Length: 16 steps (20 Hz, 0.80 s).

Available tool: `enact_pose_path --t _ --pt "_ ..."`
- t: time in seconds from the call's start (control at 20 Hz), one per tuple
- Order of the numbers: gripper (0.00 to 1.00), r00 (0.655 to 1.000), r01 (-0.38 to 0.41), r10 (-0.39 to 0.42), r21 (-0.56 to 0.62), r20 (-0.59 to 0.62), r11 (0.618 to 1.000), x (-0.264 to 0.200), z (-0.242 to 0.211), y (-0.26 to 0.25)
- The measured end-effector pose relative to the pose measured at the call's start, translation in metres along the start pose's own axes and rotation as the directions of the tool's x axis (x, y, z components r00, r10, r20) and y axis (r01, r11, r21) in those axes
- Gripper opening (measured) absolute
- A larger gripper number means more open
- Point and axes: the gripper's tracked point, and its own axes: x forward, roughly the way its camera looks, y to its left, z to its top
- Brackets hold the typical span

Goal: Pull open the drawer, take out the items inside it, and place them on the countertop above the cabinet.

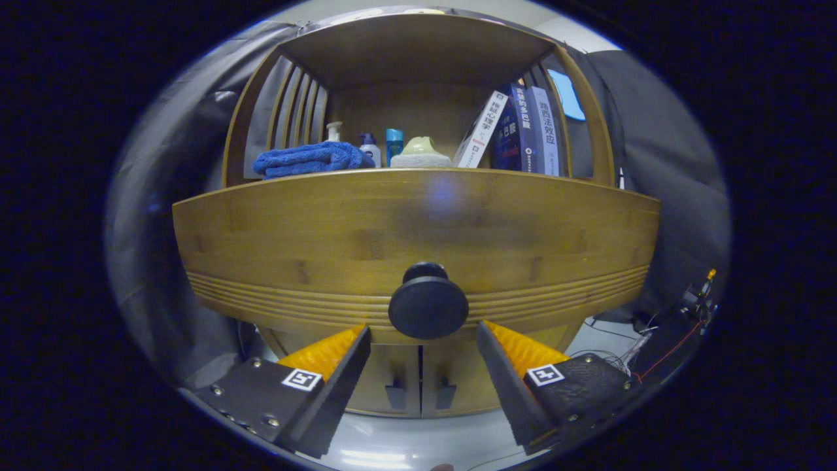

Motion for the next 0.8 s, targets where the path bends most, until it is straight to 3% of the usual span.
enact_pose_path --t 0.55,0.8 --pt "0.99 1.0 0.001 0.0 -0.035 0.016 0.999 0.07 0.014 0.004" --pt "0.97 0.999 0.015 -0.014 -0.019 0.03 1.0 0.077 0.014 0.004"
